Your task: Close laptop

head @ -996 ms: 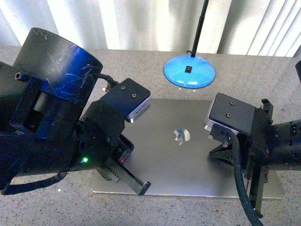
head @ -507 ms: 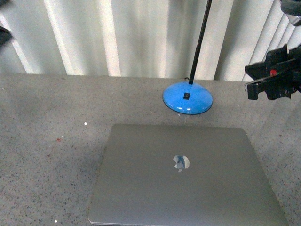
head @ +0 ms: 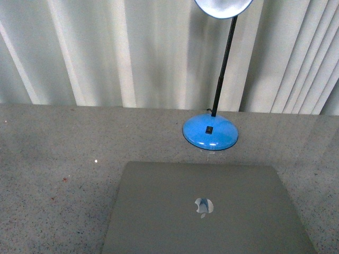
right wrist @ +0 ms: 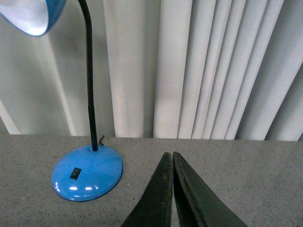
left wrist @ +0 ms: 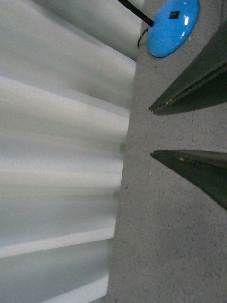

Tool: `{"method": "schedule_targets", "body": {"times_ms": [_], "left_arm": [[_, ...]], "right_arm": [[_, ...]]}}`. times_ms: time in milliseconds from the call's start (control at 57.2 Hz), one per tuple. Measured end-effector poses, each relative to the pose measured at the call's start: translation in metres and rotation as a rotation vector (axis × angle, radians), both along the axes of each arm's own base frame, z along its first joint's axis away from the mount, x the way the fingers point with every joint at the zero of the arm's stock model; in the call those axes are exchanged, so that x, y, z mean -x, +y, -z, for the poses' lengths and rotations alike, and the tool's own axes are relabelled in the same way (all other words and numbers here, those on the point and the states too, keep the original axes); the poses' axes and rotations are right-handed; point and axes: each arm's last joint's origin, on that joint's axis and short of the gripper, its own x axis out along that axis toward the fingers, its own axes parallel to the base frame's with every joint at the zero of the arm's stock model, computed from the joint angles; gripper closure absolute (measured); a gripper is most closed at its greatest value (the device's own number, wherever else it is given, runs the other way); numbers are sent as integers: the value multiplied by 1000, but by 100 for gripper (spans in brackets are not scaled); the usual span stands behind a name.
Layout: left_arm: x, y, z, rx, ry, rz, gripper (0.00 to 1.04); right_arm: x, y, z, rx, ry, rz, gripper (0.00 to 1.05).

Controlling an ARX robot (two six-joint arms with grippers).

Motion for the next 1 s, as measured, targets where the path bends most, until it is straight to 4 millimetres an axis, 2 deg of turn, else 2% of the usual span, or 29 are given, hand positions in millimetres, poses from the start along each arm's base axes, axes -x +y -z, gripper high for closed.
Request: {"method": "schedule_targets", "body": {"times_ms": [105,402,541,996], "left_arm": [[15,4,3,-43,-3,4,102],[52,20,14,-77,-10,-2,101],[66,21,23,-80,14,-4,101],[93,21,14,-82,-18,-3,101]], "right_arm": [[17,-6,3,0,13,-6,102],[57,-19,3,-2,20,-1,102],[71,-29,3,-4,19,-8,102],[103,-31,2,-5,16,0,102]]}}
